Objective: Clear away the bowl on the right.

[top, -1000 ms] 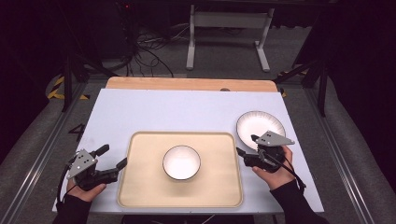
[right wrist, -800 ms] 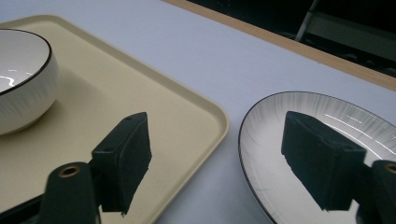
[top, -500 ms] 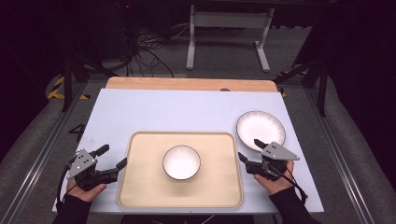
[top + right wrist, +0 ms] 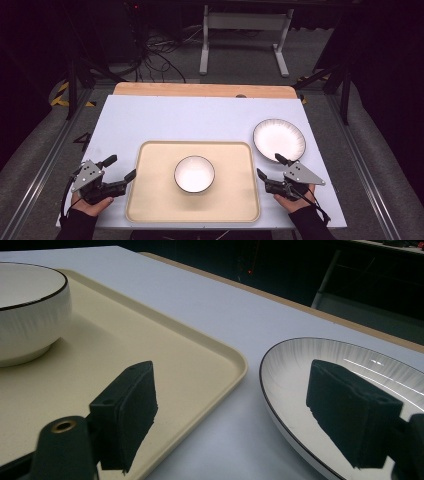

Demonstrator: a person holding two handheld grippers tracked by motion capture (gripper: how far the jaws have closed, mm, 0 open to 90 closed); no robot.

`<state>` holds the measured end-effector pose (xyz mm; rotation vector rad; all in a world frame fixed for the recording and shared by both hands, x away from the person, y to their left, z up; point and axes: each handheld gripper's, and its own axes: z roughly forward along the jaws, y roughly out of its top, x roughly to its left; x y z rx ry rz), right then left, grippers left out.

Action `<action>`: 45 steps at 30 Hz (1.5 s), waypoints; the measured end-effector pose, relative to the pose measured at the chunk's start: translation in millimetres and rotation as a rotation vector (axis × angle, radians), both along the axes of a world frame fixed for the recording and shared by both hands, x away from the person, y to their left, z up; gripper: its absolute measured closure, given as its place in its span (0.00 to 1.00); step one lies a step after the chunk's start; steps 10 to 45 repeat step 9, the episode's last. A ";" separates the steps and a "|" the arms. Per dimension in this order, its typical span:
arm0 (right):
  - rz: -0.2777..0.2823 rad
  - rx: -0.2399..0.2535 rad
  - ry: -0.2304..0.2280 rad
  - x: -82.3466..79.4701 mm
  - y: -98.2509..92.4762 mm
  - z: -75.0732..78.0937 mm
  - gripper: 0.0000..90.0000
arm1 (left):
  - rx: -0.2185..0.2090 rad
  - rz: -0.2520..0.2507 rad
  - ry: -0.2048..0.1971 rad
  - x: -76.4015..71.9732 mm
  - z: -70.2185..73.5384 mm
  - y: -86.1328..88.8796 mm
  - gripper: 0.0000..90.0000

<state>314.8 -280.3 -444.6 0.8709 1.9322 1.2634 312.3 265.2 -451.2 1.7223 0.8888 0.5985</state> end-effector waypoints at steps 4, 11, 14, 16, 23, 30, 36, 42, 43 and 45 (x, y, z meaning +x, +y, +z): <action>-0.007 0.008 0.002 1.4 -0.6 -1.0 0.23 | 0.000 -0.002 0.003 -0.2 -0.1 -0.3 0.17; -0.012 0.023 -0.007 1.1 -2.3 0.1 0.23 | 0.002 -0.003 0.006 0.2 -0.3 -1.0 0.17; -0.012 0.023 -0.007 1.1 -2.3 0.1 0.23 | 0.002 -0.003 0.006 0.2 -0.3 -1.0 0.17; -0.012 0.023 -0.007 1.1 -2.3 0.1 0.23 | 0.002 -0.003 0.006 0.2 -0.3 -1.0 0.17; -0.012 0.023 -0.007 1.1 -2.3 0.1 0.23 | 0.002 -0.003 0.006 0.2 -0.3 -1.0 0.17; -0.012 0.023 -0.007 1.1 -2.3 0.1 0.23 | 0.002 -0.003 0.006 0.2 -0.3 -1.0 0.17; -0.012 0.023 -0.007 1.1 -2.3 0.1 0.23 | 0.002 -0.003 0.006 0.2 -0.3 -1.0 0.17; -0.012 0.023 -0.007 1.1 -2.3 0.1 0.23 | 0.002 -0.003 0.006 0.2 -0.3 -1.0 0.17; -0.012 0.023 -0.007 1.1 -2.3 0.1 0.23 | 0.002 -0.003 0.006 0.2 -0.3 -1.0 0.17; -0.012 0.023 -0.007 1.1 -2.3 0.1 0.23 | 0.002 -0.003 0.006 0.2 -0.3 -1.0 0.17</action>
